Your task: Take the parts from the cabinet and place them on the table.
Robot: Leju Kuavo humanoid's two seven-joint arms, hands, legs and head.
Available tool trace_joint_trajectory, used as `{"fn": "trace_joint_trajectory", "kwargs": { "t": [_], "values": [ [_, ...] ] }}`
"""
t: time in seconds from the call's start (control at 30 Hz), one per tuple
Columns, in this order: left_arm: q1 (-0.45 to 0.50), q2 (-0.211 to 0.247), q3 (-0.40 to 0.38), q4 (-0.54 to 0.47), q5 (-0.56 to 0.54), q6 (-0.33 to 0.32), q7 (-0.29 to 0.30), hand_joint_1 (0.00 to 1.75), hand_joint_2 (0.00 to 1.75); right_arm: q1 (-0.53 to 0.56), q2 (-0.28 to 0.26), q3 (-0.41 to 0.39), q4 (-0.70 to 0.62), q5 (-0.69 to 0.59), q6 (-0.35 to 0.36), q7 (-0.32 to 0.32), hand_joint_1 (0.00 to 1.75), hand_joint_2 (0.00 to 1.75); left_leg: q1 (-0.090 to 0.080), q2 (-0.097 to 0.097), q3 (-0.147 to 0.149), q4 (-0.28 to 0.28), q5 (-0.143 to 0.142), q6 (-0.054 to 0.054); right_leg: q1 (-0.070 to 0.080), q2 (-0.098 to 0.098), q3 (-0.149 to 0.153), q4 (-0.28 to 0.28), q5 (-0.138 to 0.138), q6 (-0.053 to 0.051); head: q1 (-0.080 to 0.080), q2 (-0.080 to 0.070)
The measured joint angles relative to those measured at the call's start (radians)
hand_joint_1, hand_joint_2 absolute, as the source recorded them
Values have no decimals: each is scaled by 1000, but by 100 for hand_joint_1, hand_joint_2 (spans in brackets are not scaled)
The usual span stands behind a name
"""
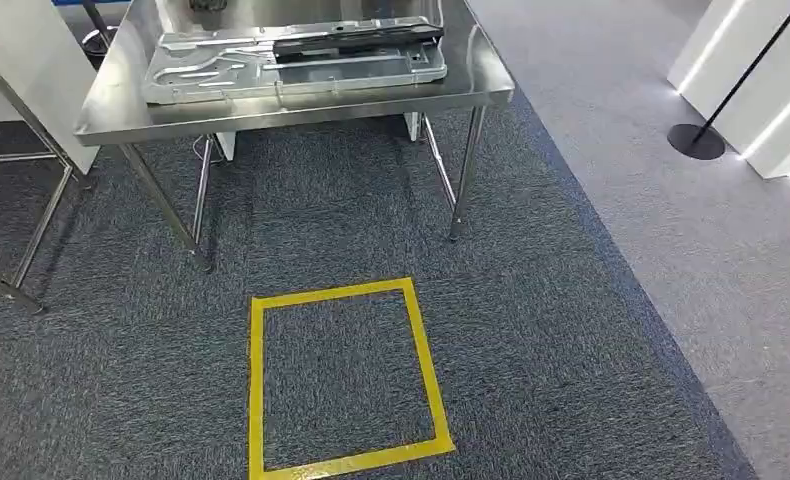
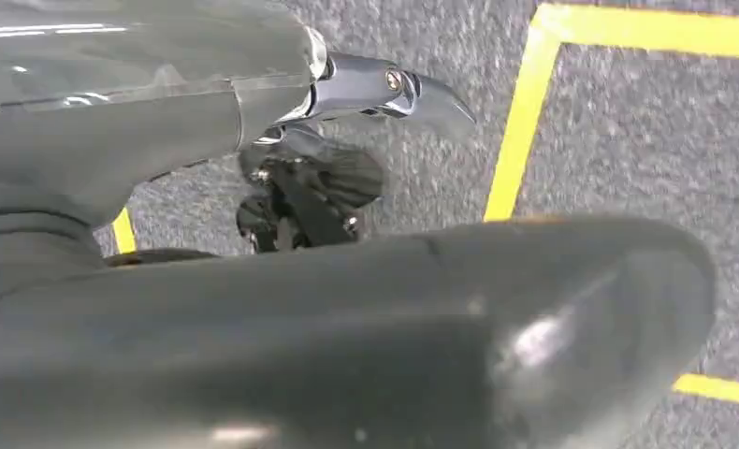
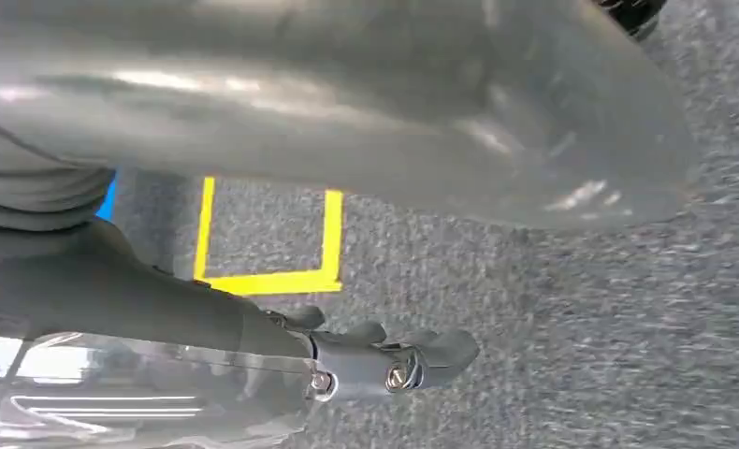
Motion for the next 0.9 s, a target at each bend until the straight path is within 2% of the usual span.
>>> {"fn": "trace_joint_trajectory", "kwargs": {
  "t": [0.03, 0.07, 0.1, 0.13, 0.23, 0.27, 0.3, 0.33, 0.4, 0.43, 0.47, 0.5, 0.57, 0.6, 0.63, 0.73, 0.77, 0.8, 0.83, 0.87, 0.9],
  "values": [
    [-1, 1, 0, 0, -1, 0, 0, 0, 0, 2, -4, 4, 2, 8, 6, 2, 0, 0, 1, 3, 57, -86, 35, -1, -2, -7, -8, 10, 0, 2, 0, 0],
    [-3, 1, 0, 0, -2, 0, 0, 0, 0, 2, -7, 7, 2, 12, 7, 2, 0, 0, 2, 14, 116, -181, 59, 0, -3, -13, -13, 19, -3, 6, 0, 0],
    [-6, 1, 0, 0, -2, 0, 0, 0, 0, 2, -8, 9, 2, 15, 7, 4, 0, 0, 1, 55, 158, -259, 42, 2, 0, -19, -18, 29, -6, 11, 0, 0],
    [-9, 1, -1, 0, -3, 0, 0, 0, 0, 5, -7, 11, 3, 18, 7, 6, 0, 0, -10, 56, 161, -256, 51, 19, 4, -26, -24, 36, -9, 17, 0, 0],
    [-6, 1, 0, 0, -3, 1, 0, 0, 0, 0, -7, 19, 3, 27, 6, 12, 0, 0, -9, 31, 142, -263, 51, 36, 6, -50, -26, 39, -4, 32, 0, 0],
    [-5, 0, 0, 0, -1, 1, 1, 0, 0, 1, -7, 21, 3, 27, 6, 14, 0, 0, -4, 23, 145, -271, 60, 46, 6, -47, -29, 42, -11, 40, 0, 0],
    [-5, 0, 0, 0, 1, 2, 1, 0, 0, 1, -7, 21, 3, 26, 3, 19, 0, 0, -3, 16, 140, -274, 65, 51, 2, -15, -37, 66, -34, 48, 0, 0],
    [-6, 0, 0, 0, 3, 2, 2, 0, 0, 3, -7, 21, 3, 26, 0, 23, 0, 0, -3, 13, 134, -274, 70, 57, -1, 3, -63, 122, -74, 50, 0, 0],
    [-7, 0, 0, 0, 8, 5, 4, 0, 0, 4, -4, 21, 4, 21, -8, 30, 0, 0, -8, 5, 122, -274, 77, 63, -7, 12, -141, 286, -150, 54, 0, 0],
    [-5, 0, 0, 0, 11, 9, 5, 0, 0, 5, -1, 21, 3, 18, -16, 33, 0, 0, -10, 1, 117, -273, 80, 62, -10, 13, -172, 350, -166, 55, 0, 0],
    [-3, 0, 0, 0, 11, 9, 8, 0, 0, 5, -1, 21, 3, 18, -18, 34, 0, 0, -11, -2, 115, -273, 82, 61, -11, 13, -177, 358, -155, 55, 0, 0],
    [-2, 0, 0, 0, 12, 10, 10, 0, 0, 6, -1, 21, 3, 18, -18, 37, 0, 0, -11, -5, 114, -273, 84, 60, -11, 13, -157, 318, -121, 53, 0, 0],
    [-2, 0, 1, 0, 13, 12, 15, 0, 0, 6, -1, 21, 3, 17, -18, 44, 0, 0, -11, -10, 115, -272, 87, 55, -9, 15, -73, 149, -33, 43, 0, 0],
    [-3, -2, 1, 0, 13, 13, 16, 0, 0, 6, -1, 21, 3, 13, -19, 46, 0, 0, -10, -10, 115, -273, 89, 52, -7, 20, -27, 59, -1, 35, 0, 0],
    [-4, -4, 1, 0, 13, 13, 16, 0, 0, 3, -1, 20, 3, 8, -26, 54, 0, 175, -16, -10, 111, -269, 91, 47, 1, 21, -22, 32, -11, 33, 0, 0],
    [-3, -5, 2, 0, 14, 21, 16, 0, 0, 5, -1, 9, 3, -11, -55, 62, 0, 175, -10, -10, 108, -275, 101, 30, 6, 20, -31, 34, -1, 23, 0, 0],
    [-3, -4, 2, 0, 16, 24, 16, 0, 0, 6, -1, 4, 3, -17, -59, 66, 0, 175, -11, -11, 110, -282, 106, 24, 2, 20, -30, 21, 8, 16, 0, 0],
    [-2, -4, 3, 0, 16, 27, 16, 0, 0, 6, -1, 0, 3, -20, -61, 78, 0, 175, -10, -10, 108, -270, 97, 25, 3, 16, -22, 7, 17, 23, 0, 0],
    [-3, -4, 3, 0, 16, 31, 11, 0, 0, 5, -1, -6, 3, -24, -66, 92, 0, 175, -13, -10, 110, -303, 106, 53, 0, 23, -23, 3, 21, 31, 0, 0],
    [-3, -4, 3, 0, 16, 37, 11, 0, 0, 5, -1, -11, 3, -25, -68, 105, 0, 175, -12, -10, 109, -297, 111, 41, 4, 21, -27, 4, 20, 24, 0, 0],
    [-3, -4, 3, 0, 16, 43, 11, 0, 0, 7, -3, -13, 3, -26, -70, 110, 0, 0, -10, -11, 109, -299, 111, 31, 5, 21, -28, 7, 20, 23, 0, 0]
  ]
}}
